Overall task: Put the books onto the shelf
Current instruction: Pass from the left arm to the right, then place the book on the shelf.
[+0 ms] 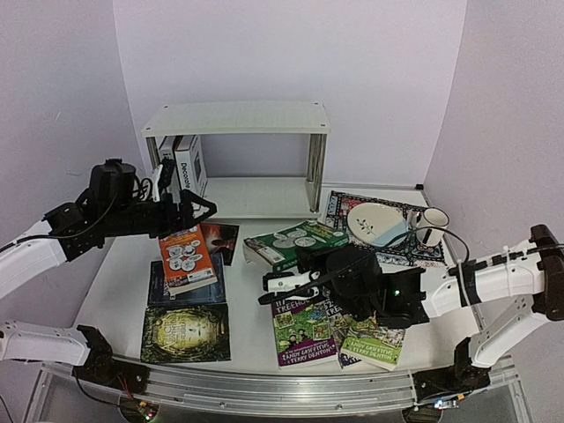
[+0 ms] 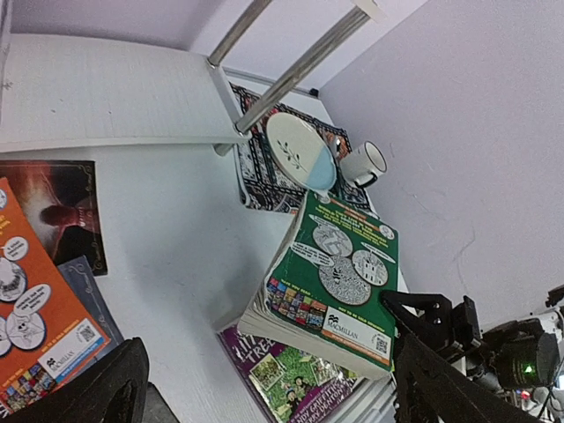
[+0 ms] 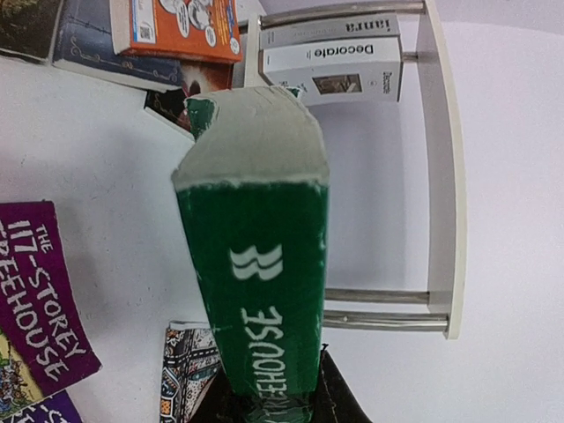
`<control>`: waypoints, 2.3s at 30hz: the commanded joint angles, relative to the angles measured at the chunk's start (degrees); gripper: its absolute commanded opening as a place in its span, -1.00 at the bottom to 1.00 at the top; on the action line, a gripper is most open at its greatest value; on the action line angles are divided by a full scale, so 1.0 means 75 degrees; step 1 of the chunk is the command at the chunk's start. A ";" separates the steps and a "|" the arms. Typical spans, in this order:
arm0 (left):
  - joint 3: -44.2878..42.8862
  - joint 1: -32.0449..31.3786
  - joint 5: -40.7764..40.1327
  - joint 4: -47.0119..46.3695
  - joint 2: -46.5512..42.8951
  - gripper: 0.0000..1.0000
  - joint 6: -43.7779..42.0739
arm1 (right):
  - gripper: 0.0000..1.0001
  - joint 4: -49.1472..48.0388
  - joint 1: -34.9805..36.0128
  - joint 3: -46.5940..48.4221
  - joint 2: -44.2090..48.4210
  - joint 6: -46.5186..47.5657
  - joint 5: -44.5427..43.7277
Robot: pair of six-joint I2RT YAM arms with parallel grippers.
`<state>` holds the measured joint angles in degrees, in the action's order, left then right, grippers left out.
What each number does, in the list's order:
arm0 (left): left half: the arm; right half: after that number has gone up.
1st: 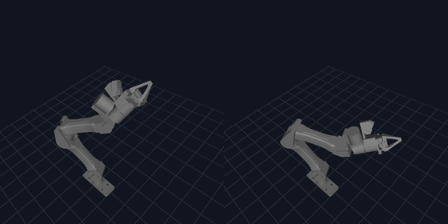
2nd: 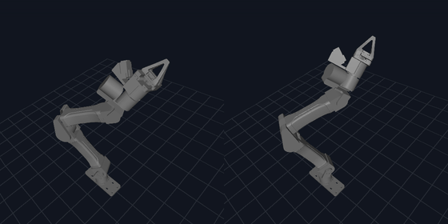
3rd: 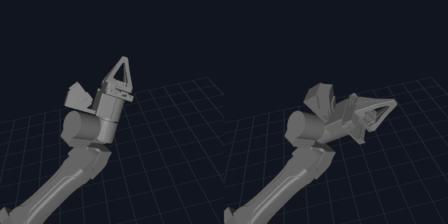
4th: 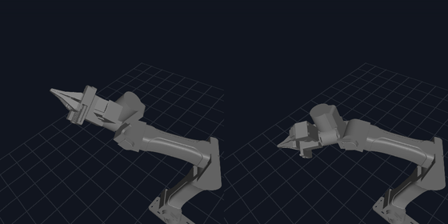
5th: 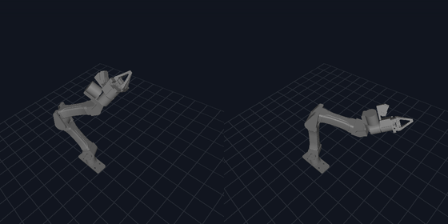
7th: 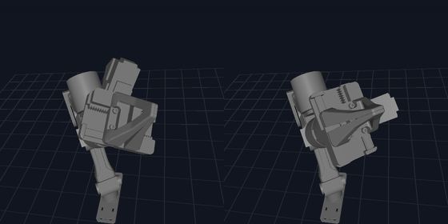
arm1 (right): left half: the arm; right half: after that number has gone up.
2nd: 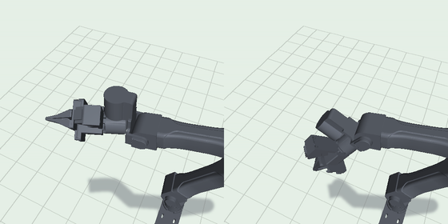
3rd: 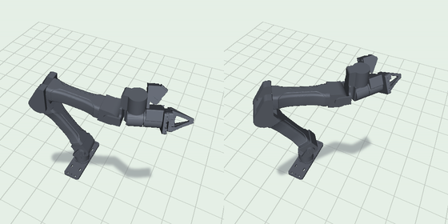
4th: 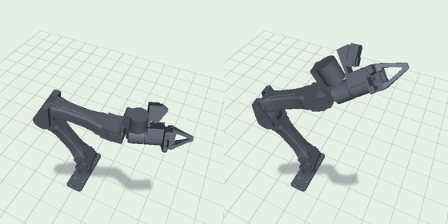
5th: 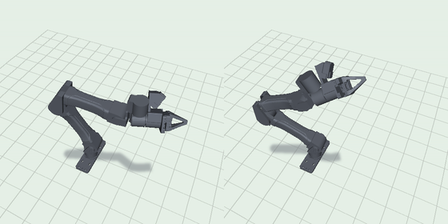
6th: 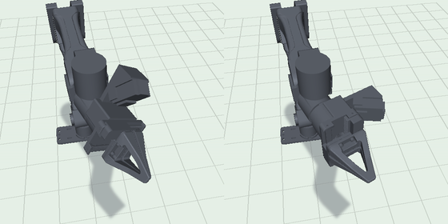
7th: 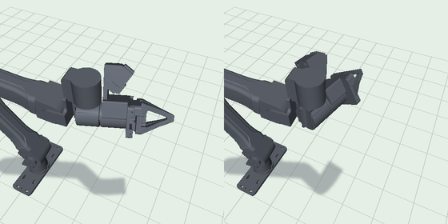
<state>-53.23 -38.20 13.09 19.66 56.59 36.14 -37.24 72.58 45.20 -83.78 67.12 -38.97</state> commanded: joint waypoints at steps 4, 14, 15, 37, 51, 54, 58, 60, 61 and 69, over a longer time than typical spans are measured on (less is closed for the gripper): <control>-0.0202 0.0007 -0.1232 0.0136 -0.0615 0.96 -0.0224 | -1.00 0.2377 0.0033 0.1489 -0.0533 -0.2100 -0.0961; 0.0119 0.0007 -0.2204 0.0409 -0.1393 0.93 -0.0334 | -1.00 0.2303 -0.0199 0.1296 -0.0435 -0.3230 -0.0340; 0.0109 0.0007 -0.2258 0.0466 -0.1428 0.93 -0.0362 | -1.00 0.2220 -0.0215 0.1210 -0.0373 -0.3262 -0.0173; 0.0074 0.0007 -0.2647 0.1258 -0.1689 0.93 -0.0614 | -1.00 0.1884 -0.0321 0.1145 0.0135 -0.4612 0.0546; 0.0295 0.0007 -0.4136 0.1751 -0.2695 0.93 -0.0363 | -1.00 0.0799 -0.0455 0.2119 -0.1437 -0.4313 -0.0719; 0.0402 0.0007 -0.4322 0.1823 -0.2913 0.93 -0.0302 | -1.00 0.0588 -0.0539 0.2501 -0.1774 -0.4051 -0.0736; 0.0472 0.0007 -0.4443 0.1919 -0.3130 0.92 -0.0284 | -1.00 0.0382 -0.0610 0.3119 -0.2304 -0.3434 -0.0838; 0.0506 0.0007 -0.4480 0.1956 -0.3199 0.92 -0.0283 | -1.00 0.0340 -0.0677 0.3491 -0.2541 -0.3162 -0.0774; 0.0524 0.0007 -0.4498 0.1971 -0.3229 0.92 -0.0273 | -1.00 0.0334 -0.0716 0.3685 -0.2684 -0.3008 -0.0752; 0.0671 0.0005 -0.4628 0.2020 -0.3439 0.93 -0.0110 | -1.00 0.0128 -0.1297 0.5131 -0.3948 -0.1955 -0.0748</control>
<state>-49.01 -38.20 -19.79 34.53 31.91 34.54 -30.22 65.49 77.52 -110.88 47.43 -41.71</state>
